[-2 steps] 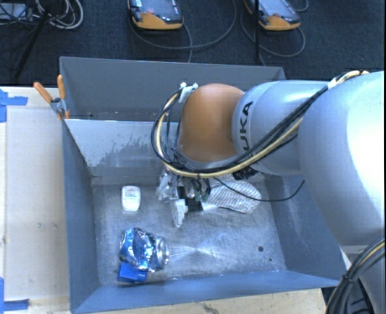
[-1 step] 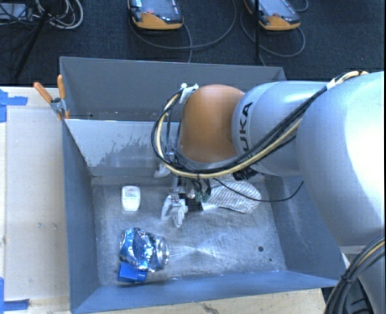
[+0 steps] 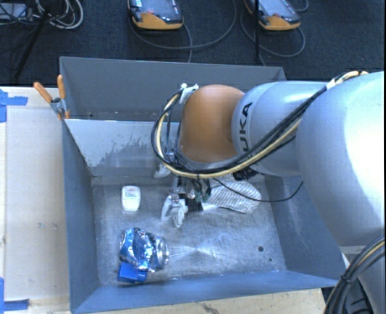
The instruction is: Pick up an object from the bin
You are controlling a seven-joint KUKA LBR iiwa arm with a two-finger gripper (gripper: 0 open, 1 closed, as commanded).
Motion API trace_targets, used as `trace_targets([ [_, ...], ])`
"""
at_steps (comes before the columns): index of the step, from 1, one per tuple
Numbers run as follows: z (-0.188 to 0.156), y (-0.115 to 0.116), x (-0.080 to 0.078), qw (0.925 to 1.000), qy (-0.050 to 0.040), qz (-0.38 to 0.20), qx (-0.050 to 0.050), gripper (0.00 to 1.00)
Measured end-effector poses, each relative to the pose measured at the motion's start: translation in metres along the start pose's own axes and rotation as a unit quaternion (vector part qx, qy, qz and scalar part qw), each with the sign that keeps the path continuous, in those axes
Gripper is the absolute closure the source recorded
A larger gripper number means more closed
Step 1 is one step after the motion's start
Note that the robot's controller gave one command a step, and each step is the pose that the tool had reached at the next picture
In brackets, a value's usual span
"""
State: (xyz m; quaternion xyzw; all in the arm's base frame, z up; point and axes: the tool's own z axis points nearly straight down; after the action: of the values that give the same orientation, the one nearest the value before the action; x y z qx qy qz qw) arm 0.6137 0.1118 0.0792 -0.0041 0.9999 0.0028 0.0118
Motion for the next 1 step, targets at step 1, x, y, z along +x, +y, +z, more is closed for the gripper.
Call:
trace_targets([
  [1,0.0014,0.0415,0.0038,1.0,0.005,0.004,0.006,0.0],
])
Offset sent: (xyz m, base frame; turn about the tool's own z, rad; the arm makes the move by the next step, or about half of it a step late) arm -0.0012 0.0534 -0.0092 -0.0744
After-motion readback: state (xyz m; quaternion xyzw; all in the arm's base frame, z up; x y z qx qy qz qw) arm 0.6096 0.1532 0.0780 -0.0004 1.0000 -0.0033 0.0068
